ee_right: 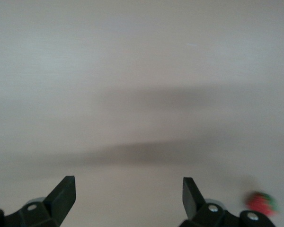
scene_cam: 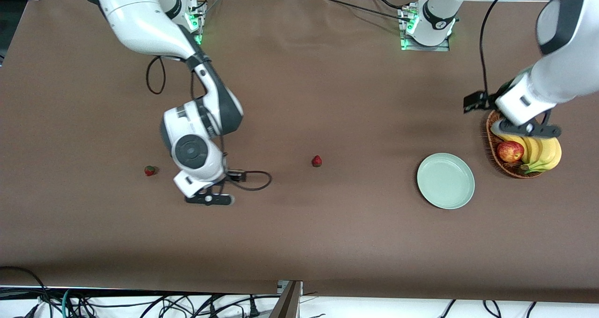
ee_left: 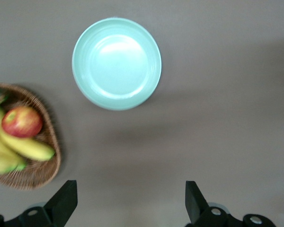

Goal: Collect all strawberries into plate
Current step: 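Grasp the mid-table strawberry with the left gripper while the right gripper grasps another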

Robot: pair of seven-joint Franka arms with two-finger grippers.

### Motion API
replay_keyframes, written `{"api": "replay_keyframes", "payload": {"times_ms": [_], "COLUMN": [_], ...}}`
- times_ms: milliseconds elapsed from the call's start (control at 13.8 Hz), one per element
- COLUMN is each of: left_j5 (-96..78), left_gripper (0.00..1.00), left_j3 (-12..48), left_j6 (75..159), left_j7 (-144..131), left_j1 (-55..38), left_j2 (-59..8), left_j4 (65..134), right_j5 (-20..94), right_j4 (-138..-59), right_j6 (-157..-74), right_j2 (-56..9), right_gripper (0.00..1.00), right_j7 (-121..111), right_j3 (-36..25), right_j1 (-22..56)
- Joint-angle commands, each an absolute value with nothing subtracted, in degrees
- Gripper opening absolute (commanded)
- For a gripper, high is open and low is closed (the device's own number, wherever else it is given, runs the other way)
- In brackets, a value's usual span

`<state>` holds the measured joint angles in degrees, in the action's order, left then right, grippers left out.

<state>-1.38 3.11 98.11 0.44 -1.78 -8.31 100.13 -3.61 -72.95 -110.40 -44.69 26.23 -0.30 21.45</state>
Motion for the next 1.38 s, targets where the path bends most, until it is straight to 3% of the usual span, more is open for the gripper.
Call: {"api": "replay_keyframes", "payload": {"times_ms": [0,290,581,1017,1307], "left_j5": [-2.90,-5.97,-5.63,-3.96,0.96], "left_gripper": [1.00,1.00,1.00,1.00,1.00], "left_j3": [3.25,3.34,3.43,2.99,2.90], "left_j6": [101.42,103.00,113.60,133.92,142.72], "left_j7": [-4.89,-13.70,-23.80,-40.06,-45.25], "left_j1": [-4.73,-14.02,-23.27,-31.99,-34.18], "left_j2": [-13.52,-21.59,-29.34,-40.77,-45.34], "left_j4": [97.91,92.65,89.47,89.74,89.82], "right_j5": [-3.96,-3.60,-3.25,-2.20,-2.20], "right_j4": [-80.39,-92.42,-109.57,-121.53,-123.31], "right_j6": [-108.90,-113.09,-127.67,-140.43,-144.05], "right_j2": [-39.92,-34.21,-27.34,-24.26,-24.26], "right_gripper": [1.00,1.00,1.00,1.00,0.98], "right_j7": [19.72,13.45,13.53,13.54,13.54], "right_j3": [-1.13,-5.54,-5.62,-5.62,-5.62], "right_j1": [18.20,16.71,15.56,14.94,14.85]}}
